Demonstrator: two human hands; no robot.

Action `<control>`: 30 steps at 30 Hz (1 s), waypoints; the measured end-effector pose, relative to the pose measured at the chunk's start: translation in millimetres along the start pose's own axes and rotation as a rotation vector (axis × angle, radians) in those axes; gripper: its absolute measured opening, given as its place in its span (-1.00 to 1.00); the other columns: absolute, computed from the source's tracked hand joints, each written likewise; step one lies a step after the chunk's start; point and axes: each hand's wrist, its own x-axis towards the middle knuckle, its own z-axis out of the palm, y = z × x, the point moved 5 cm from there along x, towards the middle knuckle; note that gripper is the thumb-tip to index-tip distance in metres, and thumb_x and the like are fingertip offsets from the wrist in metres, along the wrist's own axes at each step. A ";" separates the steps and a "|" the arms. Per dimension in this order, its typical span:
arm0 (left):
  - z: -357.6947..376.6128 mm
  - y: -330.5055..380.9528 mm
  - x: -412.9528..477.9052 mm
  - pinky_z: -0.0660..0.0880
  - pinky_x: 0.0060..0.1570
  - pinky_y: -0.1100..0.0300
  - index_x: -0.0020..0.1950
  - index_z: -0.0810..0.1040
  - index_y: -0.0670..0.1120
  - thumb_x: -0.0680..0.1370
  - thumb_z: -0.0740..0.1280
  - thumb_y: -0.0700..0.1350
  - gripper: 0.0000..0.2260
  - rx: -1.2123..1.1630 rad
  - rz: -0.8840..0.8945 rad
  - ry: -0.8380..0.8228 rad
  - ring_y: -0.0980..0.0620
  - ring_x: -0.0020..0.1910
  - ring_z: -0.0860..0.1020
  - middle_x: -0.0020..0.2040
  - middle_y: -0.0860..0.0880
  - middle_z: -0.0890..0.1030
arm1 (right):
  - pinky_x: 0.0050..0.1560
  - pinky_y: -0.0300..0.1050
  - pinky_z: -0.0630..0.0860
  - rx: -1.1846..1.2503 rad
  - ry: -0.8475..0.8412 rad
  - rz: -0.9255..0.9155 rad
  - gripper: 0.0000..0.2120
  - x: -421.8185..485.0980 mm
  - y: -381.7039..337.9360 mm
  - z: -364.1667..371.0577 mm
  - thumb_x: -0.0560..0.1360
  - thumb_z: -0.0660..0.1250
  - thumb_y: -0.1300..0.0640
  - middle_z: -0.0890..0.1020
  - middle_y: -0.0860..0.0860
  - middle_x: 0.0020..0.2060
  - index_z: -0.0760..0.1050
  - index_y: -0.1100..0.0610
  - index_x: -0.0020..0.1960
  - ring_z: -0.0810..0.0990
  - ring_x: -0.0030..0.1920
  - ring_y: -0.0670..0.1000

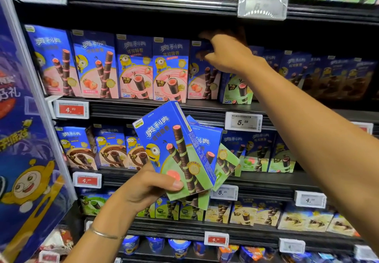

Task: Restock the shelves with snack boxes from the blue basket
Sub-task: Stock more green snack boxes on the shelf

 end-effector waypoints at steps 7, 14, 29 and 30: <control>-0.8 -2.3 -0.7 0.67 -0.06 0.06 0.01 0.78 -0.07 0.15 0.50 -0.30 -0.56 0.026 0.007 0.002 -0.11 -0.03 0.75 -0.04 -0.11 0.77 | 0.12 -0.03 0.55 0.085 0.029 -0.005 -0.42 -6.4 12.6 -5.6 0.53 0.34 -0.23 0.57 0.01 0.28 0.38 -0.07 0.48 0.61 0.12 0.04; 3.0 -2.1 -0.4 0.66 -0.11 0.13 -0.08 0.79 -0.08 0.16 0.48 -0.33 -0.63 0.033 0.009 -0.024 -0.04 -0.11 0.75 -0.14 -0.06 0.76 | -0.14 -0.08 0.42 0.074 0.070 -0.017 -0.49 -9.1 11.8 -3.2 0.51 0.36 -0.29 0.52 -0.07 0.04 0.45 0.07 0.24 0.54 -0.02 -0.01; 9.0 -8.6 5.8 0.68 -0.11 0.06 -0.08 0.79 -0.09 0.18 0.41 -0.46 -0.57 -0.027 0.011 -0.010 -0.10 -0.09 0.75 -0.11 -0.11 0.76 | 0.06 -0.20 0.32 0.324 0.634 0.289 -0.55 -94.7 72.1 -3.7 0.54 0.34 -0.05 0.45 0.02 0.12 0.44 0.17 0.33 0.43 0.12 -0.01; 11.6 -10.9 7.4 0.68 -0.11 0.07 -0.07 0.79 -0.07 0.21 0.37 -0.48 -0.55 -0.033 0.009 -0.014 -0.10 -0.09 0.75 -0.10 -0.10 0.76 | 0.05 -0.19 0.31 0.355 0.618 0.391 -0.57 -100.3 81.3 2.9 0.53 0.36 -0.01 0.41 0.02 0.11 0.41 0.20 0.29 0.41 0.10 0.00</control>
